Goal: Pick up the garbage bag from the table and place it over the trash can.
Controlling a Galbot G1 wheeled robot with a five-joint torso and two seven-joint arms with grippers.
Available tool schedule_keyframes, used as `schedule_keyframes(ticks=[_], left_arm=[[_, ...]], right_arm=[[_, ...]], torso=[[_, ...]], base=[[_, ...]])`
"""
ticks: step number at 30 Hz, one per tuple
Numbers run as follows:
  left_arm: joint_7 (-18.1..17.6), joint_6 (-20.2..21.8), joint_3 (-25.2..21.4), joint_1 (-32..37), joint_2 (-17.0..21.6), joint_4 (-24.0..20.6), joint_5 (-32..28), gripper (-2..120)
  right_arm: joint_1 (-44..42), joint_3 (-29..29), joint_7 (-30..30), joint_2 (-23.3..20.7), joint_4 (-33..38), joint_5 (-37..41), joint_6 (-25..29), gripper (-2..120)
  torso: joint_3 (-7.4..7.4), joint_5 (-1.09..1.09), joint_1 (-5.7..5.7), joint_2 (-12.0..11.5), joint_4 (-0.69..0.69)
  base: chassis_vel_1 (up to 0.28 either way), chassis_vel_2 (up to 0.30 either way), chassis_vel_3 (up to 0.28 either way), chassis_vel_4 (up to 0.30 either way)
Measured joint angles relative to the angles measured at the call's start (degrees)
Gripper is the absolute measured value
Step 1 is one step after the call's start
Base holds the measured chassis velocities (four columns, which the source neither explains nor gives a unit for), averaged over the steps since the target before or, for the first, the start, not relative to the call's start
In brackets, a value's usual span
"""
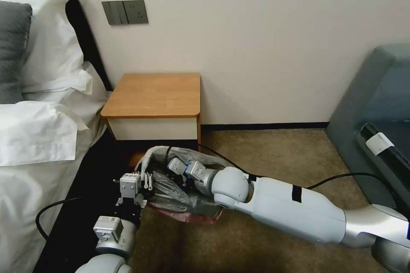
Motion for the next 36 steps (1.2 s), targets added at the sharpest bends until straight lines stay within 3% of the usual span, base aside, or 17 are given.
schedule_keyframes(ticks=[12, 21, 27, 29, 30, 32, 36], left_arm=[[0.0, 0.0, 0.9, 0.2, -0.4, 0.2, 1.7, 9], [-0.6, 0.4, -1.6, -0.6, -0.2, 1.0, -1.7, 9], [-1.6, 1.6, -2.7, -0.9, -0.5, 1.2, -4.5, 9], [-2.7, 3.5, -3.3, -1.2, -0.5, 1.2, -7.0, 9], [-2.7, 3.5, -3.3, -1.2, -0.5, 1.2, -7.0, 9], [-3.9, 5.9, -3.7, -1.5, -0.3, 1.0, -9.8, 9], [-5.1, 8.8, -3.8, -1.9, -0.1, 0.9, -14.1, 9]], right_arm=[[-0.1, -0.3, 0.0, 0.6, -0.7, -0.7, 0.1, 0], [-5.3, 4.3, 0.0, -4.3, 6.9, -0.8, 1.0, 0], [-12.4, 12.4, -1.3, -11.4, 14.5, -2.3, 3.0, 0], [-18.2, 19.3, -2.5, -15.6, 18.9, -3.2, 4.6, 0], [-18.2, 19.3, -2.5, -15.6, 18.9, -3.2, 4.6, 0], [-25.1, 26.1, -3.7, -18.8, 23.3, -4.4, 6.8, 0], [-31.5, 32.1, -4.5, -20.8, 27.3, -5.5, 10.2, 0]], torso=[[0.00, 0.00, 0.00, 0.0, 0.01], [0.00, 0.00, 0.00, 0.0, 0.01], [0.00, 0.01, 0.00, 0.0, 0.00], [0.00, 0.01, 0.00, 0.0, 0.00], [0.00, 0.01, 0.00, 0.0, 0.00], [-0.01, 0.01, 0.00, 0.0, -0.02], [0.00, 0.01, -0.01, 0.0, -0.01]], base=[[0.000, 0.000, 0.000, 0.000], [0.000, 0.000, 0.000, 0.000], [0.000, 0.000, 0.000, 0.000], [0.000, 0.000, 0.000, 0.000], [0.000, 0.000, 0.000, 0.000], [0.000, 0.000, 0.000, 0.000], [0.000, 0.000, 0.000, 0.000]])
